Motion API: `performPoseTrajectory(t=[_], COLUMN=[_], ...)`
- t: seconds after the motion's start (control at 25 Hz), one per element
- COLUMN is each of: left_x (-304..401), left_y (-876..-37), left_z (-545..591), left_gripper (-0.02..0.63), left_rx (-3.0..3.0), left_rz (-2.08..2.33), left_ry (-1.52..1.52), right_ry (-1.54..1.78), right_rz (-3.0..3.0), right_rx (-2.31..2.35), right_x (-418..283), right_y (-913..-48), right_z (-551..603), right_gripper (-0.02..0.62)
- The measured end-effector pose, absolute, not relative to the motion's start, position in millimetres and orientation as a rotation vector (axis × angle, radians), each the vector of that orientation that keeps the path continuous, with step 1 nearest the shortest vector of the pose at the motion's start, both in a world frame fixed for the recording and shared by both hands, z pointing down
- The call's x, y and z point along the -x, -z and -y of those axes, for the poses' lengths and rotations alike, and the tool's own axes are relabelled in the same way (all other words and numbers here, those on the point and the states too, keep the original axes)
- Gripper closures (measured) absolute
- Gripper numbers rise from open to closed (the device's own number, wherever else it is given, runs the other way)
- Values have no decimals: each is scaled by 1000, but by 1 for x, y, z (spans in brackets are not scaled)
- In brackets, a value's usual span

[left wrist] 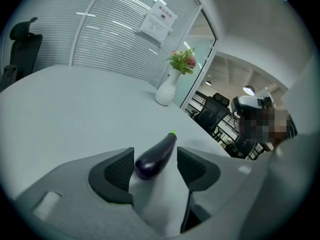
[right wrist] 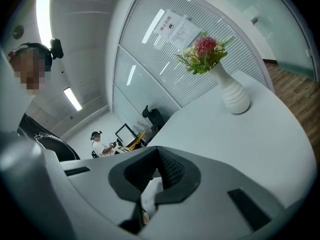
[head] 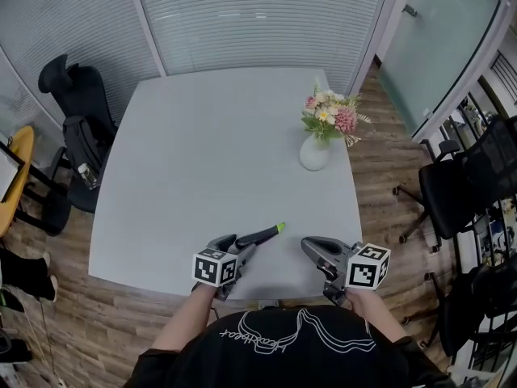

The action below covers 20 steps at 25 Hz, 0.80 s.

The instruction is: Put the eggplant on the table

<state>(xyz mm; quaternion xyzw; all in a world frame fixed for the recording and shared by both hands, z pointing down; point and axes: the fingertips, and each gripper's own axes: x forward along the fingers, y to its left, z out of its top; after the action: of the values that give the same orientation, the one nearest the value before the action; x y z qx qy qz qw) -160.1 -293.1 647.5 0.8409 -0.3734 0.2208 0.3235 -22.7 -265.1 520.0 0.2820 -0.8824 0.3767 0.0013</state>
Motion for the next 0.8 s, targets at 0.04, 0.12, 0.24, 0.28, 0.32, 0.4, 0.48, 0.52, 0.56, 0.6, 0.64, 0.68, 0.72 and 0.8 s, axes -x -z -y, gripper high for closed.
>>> performPoseTrajectory(t=[0.04, 0.12, 0.24, 0.28, 0.32, 0.4, 0.48, 0.52, 0.56, 0.6, 0.64, 0.68, 0.72, 0.8], left_x=[161, 163, 166, 167, 168, 171, 173, 172, 170, 168, 166, 164, 161, 154], left_y=[-646, -644, -637, -634, -631, -624, -616, -611, -604, -597, -588, -579, -569, -547], left_z=[292, 289, 287, 287, 287, 286, 286, 285, 284, 283, 281, 279, 277, 272], left_gripper=[350, 347, 344, 344, 344, 344, 344, 344, 344, 344, 344, 345, 345, 345], left_rx=[-2207, -2208, -2216, -2220, -2224, -2231, -2237, -2242, -2251, -2264, -2279, -2296, -2313, -2351], left_rz=[983, 994, 998, 997, 1000, 1019, 1036, 1040, 1043, 1046, 1049, 1049, 1044, 1030], left_ry=[-576, -569, -557, -553, -548, -531, -507, -495, -485, -475, -463, -446, -425, -376], right_ry=[-1181, -1179, -1177, -1174, -1170, -1160, -1149, -1143, -1136, -1130, -1123, -1113, -1103, -1087], right_rz=[2772, 2775, 2782, 2786, 2789, 2793, 2798, 2802, 2807, 2813, 2819, 2821, 2823, 2831], right_rx=[-879, -873, -866, -862, -856, -843, -831, -826, -823, -819, -817, -816, -815, -805], right_x=[24, 25, 27, 28, 29, 31, 32, 32, 32, 30, 29, 27, 26, 23], right_y=[-520, -518, -514, -513, -512, -509, -505, -503, -500, -498, -496, -494, -493, -491], right_z=[264, 263, 263, 264, 264, 262, 260, 259, 258, 257, 256, 256, 256, 255], right_gripper=[586, 586, 586, 586, 586, 586, 586, 586, 586, 586, 586, 586, 586, 586])
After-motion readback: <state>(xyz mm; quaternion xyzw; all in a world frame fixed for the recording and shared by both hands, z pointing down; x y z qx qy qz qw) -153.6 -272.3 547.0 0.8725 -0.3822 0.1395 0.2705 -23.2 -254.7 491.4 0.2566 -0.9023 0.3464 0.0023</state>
